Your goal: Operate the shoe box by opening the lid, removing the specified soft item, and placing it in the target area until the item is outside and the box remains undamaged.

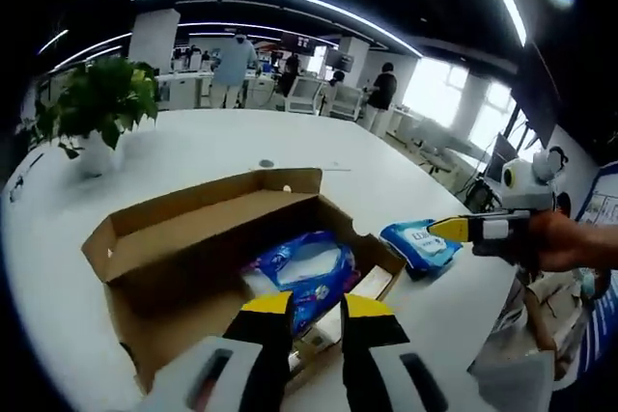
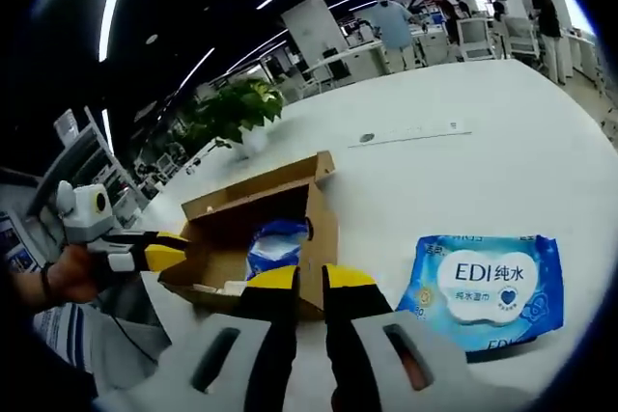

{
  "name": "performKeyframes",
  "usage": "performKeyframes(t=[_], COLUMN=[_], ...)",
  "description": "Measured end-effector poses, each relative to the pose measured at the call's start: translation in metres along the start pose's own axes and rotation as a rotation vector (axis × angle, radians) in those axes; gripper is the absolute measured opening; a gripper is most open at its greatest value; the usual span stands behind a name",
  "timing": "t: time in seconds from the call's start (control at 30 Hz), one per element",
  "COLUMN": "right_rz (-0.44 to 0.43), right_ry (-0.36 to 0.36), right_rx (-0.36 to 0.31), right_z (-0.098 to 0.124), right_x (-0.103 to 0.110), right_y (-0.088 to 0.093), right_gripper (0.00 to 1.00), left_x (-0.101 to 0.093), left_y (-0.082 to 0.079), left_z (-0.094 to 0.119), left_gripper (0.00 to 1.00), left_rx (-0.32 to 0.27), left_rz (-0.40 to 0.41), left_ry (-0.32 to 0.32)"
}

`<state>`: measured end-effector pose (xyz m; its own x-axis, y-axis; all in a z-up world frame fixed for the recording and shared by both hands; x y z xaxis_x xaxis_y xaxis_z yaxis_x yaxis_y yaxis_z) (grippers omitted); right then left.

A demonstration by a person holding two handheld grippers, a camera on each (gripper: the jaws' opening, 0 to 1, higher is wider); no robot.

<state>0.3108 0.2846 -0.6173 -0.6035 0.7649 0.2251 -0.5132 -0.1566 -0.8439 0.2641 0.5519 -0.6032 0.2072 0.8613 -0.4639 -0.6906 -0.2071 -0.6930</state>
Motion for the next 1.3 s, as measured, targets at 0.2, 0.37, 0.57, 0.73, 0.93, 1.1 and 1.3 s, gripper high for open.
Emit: performKeyframes(t=[0.2, 0.37, 0.57, 0.73, 0.93, 1.1, 1.3], right_rz=[0.035, 0.057, 0.101, 0.121, 0.142, 0.170, 0.293], right_ry=[-0.046, -0.084, -0.120, -0.142, -0.162, -0.179, -0.222], right_rx=[0.015, 0.014, 0.047, 0.066, 0.079, 0.095, 0.163], right_z=[-0.011, -0.019, -0.027, -0.033, -0.042, -0.054, -0.069], right_x=[0.019, 0.029, 0.037, 0.040, 0.039, 0.037, 0.040], right_y=[-0.002, -0.005, -0.006, -0.007, -0.014, -0.021, -0.027], right_gripper=[0.08, 0.12, 0.14, 0.17, 0.21, 0.24, 0.27], left_x=[0.015, 0.025, 0.035, 0.037, 0.044, 0.049, 0.056], left_y=[0.012, 0.015, 0.015, 0.016, 0.021, 0.026, 0.031], left_z=[0.020, 0.030, 0.034, 0.035, 0.035, 0.036, 0.038], left_gripper=[0.19, 0.19, 0.19, 0.19, 0.19, 0.19, 0.19], left_rx=[-0.028, -0.050, -0.066, -0.079, -0.086, -0.088, -0.091], left_rz=[0.032, 0.058, 0.073, 0.077, 0.075, 0.091, 0.096], left_ry=[-0.028, -0.046, -0.057, -0.057, -0.068, -0.069, -0.079])
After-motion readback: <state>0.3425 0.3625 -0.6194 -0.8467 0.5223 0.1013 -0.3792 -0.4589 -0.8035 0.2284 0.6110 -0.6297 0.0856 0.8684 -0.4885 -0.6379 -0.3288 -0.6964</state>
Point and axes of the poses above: the point that each gripper's makers call its tool centre point, and the gripper's own axes: z roughly backward along the fingers, x roughly to its left, y roughly out of its underside, the point moved 9 cm from there along z, roughly backward along the fingers, and after that the axes turned 15 degrees about z, right-handed, at the moved point
